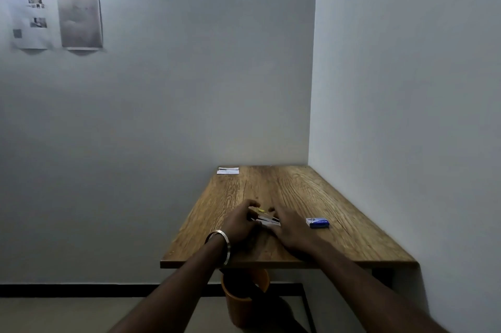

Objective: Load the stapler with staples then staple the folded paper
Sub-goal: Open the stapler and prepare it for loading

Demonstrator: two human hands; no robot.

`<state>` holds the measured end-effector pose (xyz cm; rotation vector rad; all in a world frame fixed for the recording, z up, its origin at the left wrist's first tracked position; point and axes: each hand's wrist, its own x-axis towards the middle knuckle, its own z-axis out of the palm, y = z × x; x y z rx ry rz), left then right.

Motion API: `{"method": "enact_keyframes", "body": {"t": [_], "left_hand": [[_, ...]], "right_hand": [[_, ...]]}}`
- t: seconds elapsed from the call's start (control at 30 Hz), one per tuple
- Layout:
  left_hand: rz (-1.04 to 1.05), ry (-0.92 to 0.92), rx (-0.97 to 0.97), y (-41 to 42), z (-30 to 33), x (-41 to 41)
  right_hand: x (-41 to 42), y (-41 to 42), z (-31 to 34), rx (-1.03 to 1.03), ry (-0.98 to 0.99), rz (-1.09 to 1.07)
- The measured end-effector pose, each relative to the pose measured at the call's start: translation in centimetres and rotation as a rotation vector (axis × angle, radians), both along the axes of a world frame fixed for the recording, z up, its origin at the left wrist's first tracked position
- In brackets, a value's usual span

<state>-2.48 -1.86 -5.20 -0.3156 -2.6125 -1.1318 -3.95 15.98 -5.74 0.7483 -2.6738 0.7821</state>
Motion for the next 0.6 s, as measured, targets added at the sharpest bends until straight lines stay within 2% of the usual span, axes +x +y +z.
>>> {"method": "enact_keyframes", "body": {"t": [0.37, 0.53, 0.6], "left_hand": [[0.004, 0.046, 0.041, -0.2, -0.3, -0.3], [-0.018, 0.042, 0.176, -0.3, -0.2, 0.0], [-0.014, 0.012, 0.302, -0.5, -0.1, 0.2]], "right_hand": [[-0.1, -1.7, 0.1, -0.121, 0.006, -0.032], [-0.2, -2.2, 0.3, -0.273, -0.047, -0.046], [-0.1, -2.6, 0.5, -0.378, -0.113, -0.032]]}}
